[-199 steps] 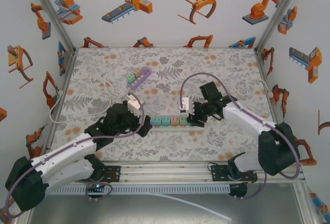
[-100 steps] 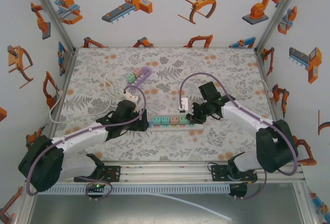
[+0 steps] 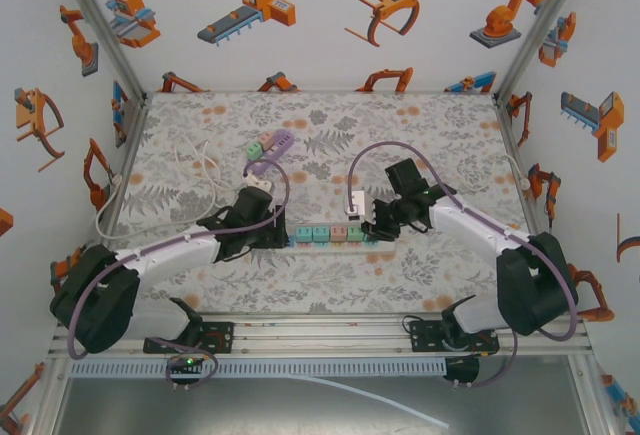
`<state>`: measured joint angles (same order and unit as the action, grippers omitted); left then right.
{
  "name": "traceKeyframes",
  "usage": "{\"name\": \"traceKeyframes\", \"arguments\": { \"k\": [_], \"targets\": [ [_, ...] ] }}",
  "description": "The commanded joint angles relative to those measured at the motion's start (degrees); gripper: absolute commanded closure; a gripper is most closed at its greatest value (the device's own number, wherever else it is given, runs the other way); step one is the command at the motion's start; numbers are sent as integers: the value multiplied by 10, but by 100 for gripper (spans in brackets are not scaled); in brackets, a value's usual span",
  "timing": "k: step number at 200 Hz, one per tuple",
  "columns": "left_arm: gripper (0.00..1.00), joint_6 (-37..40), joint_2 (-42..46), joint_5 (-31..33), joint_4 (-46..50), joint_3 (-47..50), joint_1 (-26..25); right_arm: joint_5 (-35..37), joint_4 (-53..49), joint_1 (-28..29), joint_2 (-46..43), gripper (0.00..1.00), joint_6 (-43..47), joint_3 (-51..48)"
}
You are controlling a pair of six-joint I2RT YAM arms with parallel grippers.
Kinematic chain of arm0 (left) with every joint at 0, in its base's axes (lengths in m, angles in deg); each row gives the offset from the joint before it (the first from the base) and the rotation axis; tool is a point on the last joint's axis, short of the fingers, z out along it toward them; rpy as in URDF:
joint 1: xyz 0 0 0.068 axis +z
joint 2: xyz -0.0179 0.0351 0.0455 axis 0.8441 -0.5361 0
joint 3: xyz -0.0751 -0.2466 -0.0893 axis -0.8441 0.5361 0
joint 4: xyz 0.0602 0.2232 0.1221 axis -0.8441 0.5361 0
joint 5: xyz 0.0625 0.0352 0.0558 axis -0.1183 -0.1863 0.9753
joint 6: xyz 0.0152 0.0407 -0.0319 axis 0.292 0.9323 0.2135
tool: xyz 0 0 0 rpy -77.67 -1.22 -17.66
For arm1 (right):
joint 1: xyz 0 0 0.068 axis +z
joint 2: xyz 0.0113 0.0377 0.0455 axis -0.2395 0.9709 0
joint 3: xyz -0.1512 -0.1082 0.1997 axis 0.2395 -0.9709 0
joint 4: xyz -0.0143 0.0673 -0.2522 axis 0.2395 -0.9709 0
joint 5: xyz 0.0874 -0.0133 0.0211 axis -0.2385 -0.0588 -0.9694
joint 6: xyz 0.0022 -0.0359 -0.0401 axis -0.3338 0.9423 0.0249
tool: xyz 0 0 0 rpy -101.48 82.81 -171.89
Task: Pull the plug off the socket
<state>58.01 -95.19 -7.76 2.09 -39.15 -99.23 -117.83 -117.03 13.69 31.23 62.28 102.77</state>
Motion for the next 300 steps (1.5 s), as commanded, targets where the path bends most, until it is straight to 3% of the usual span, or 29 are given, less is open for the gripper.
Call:
{"name": "traceKeyframes", "arguments": {
  "k": [1, 42, 109, 151, 183, 212, 240, 272, 300],
  "targets": [
    [42, -21, -17, 38, 52, -1, -4, -10, -45, -1, 9, 77, 11, 38],
    [43, -43, -54, 76, 120, -26, -19, -28, -45, -2, 1, 78, 14, 44],
    [44, -75, -73, 126, 139, -29, -38, -32, -48, -3, 1, 78, 12, 61],
    [44, -68, -33, 124, 136, -30, -46, -32, -53, -5, -30, 78, 6, 62],
    [44, -51, 16, 119, 141, -41, -47, -15, -38, -7, -78, 78, -67, 57],
    [43, -32, 48, 126, 157, -62, -46, -5, 10, -7, -139, 78, -189, 38],
    [36, 0, 101, 97, 144, -70, -47, 47, 88, -7, -203, 78, -417, 14],
    [33, 89, 179, -55, 81, -65, -54, 130, 89, -7, -258, 80, -676, 11],
    [29, 168, 219, -201, 48, -70, -72, 163, 89, -7, -305, 81, -847, -16]
  ]
}}
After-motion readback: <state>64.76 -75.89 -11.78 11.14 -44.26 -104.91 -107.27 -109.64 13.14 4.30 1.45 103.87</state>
